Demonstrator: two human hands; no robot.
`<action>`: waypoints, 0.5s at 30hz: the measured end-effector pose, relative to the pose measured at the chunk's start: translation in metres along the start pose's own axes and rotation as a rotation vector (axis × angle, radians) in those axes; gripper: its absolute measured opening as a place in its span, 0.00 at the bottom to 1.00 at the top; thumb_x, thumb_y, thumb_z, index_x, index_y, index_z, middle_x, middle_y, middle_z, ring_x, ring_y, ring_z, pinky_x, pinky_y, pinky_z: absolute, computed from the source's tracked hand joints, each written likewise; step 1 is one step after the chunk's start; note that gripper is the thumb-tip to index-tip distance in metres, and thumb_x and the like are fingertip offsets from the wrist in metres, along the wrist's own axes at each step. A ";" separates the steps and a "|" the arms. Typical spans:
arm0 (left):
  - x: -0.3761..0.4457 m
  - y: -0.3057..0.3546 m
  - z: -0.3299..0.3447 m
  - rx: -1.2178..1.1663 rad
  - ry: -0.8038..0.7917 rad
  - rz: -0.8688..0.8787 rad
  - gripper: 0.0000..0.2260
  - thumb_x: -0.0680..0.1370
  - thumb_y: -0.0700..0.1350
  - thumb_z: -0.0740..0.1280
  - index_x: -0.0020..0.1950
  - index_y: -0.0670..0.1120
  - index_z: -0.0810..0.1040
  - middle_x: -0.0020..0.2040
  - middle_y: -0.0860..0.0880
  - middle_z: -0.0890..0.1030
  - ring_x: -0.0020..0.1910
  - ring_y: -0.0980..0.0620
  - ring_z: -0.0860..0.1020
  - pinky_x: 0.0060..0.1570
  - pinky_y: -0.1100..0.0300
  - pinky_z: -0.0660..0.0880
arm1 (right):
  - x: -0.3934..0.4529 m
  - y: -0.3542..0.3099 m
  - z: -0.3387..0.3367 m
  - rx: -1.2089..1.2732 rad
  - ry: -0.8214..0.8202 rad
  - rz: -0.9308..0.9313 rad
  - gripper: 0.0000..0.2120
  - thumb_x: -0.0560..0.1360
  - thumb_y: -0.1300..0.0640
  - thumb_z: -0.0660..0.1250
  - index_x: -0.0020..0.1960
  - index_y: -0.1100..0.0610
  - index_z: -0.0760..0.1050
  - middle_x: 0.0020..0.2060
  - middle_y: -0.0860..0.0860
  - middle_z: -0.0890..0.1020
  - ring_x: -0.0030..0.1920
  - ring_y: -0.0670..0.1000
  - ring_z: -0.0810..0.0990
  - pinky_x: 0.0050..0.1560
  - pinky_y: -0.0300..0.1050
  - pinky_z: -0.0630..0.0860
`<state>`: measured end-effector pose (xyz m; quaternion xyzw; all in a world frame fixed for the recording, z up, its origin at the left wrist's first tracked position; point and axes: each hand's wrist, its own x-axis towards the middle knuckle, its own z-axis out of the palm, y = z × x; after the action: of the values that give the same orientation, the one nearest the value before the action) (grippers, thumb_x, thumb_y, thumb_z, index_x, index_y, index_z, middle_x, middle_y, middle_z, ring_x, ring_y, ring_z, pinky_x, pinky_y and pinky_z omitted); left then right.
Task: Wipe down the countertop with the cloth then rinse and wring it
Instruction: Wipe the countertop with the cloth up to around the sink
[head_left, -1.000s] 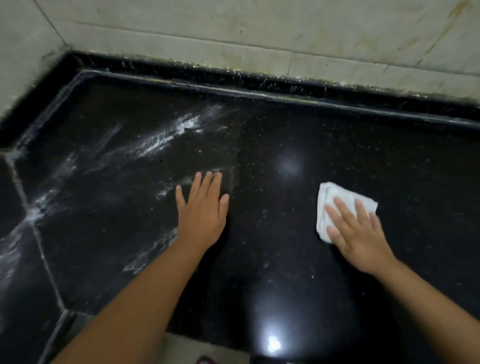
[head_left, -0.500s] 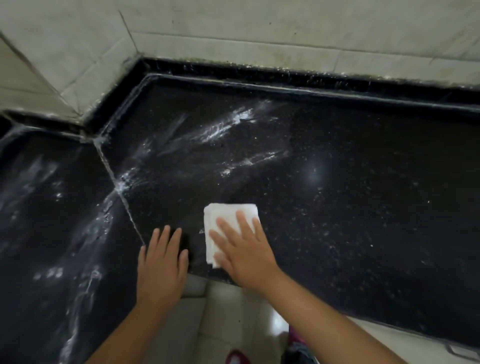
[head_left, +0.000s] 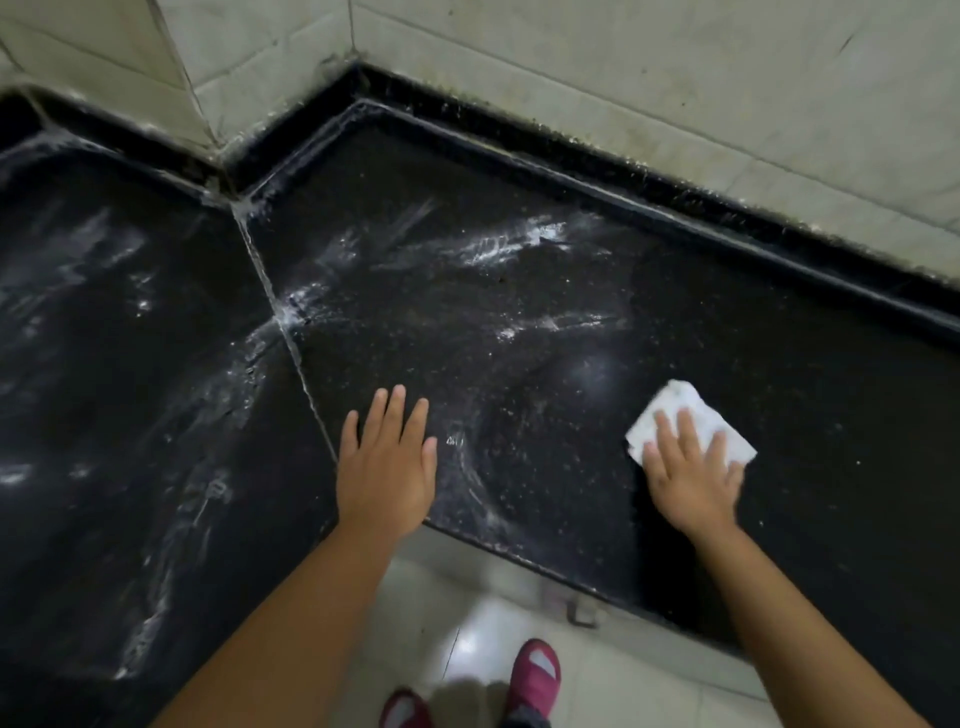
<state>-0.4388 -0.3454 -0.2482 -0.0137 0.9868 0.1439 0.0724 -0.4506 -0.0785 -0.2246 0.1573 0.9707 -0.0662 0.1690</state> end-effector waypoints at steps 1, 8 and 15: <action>0.000 0.000 0.001 0.005 -0.002 0.000 0.32 0.74 0.55 0.35 0.75 0.47 0.56 0.77 0.46 0.54 0.76 0.47 0.49 0.73 0.48 0.46 | 0.007 -0.025 0.002 -0.014 -0.021 -0.057 0.24 0.81 0.47 0.44 0.75 0.45 0.42 0.76 0.46 0.42 0.75 0.58 0.38 0.72 0.60 0.41; 0.000 0.001 0.002 0.028 0.008 -0.012 0.26 0.78 0.53 0.40 0.75 0.47 0.56 0.76 0.45 0.55 0.76 0.47 0.51 0.72 0.45 0.47 | -0.055 -0.097 0.050 -0.166 0.065 -0.573 0.28 0.79 0.44 0.33 0.69 0.47 0.63 0.68 0.50 0.71 0.69 0.63 0.65 0.68 0.60 0.56; 0.000 0.001 -0.001 0.057 -0.060 -0.027 0.22 0.82 0.50 0.45 0.76 0.49 0.46 0.77 0.48 0.45 0.76 0.50 0.42 0.73 0.48 0.41 | -0.087 0.042 0.050 -0.158 0.044 -0.440 0.24 0.78 0.39 0.34 0.74 0.40 0.42 0.75 0.40 0.51 0.75 0.49 0.42 0.68 0.47 0.46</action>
<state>-0.4389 -0.3452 -0.2467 -0.0208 0.9877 0.1151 0.1042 -0.3440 -0.0727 -0.2444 -0.0702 0.9872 -0.0220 0.1412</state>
